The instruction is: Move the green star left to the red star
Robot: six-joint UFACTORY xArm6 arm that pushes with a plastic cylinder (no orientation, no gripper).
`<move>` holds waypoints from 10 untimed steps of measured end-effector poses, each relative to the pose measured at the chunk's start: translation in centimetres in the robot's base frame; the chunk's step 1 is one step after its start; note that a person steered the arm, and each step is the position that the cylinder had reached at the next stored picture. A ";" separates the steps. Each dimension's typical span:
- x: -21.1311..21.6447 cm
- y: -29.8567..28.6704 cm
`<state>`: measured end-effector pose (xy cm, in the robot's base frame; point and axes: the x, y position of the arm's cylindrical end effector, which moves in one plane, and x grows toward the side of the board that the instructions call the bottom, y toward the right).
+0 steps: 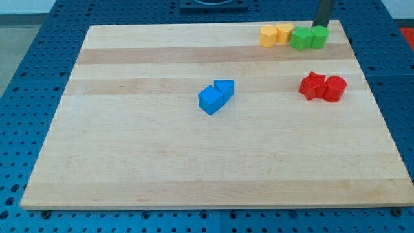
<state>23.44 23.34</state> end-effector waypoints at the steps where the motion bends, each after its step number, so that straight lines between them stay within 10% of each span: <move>1: 0.6 -0.2; 4: -3.8 -1.4; 10: 6.5 -11.1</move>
<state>29.90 12.28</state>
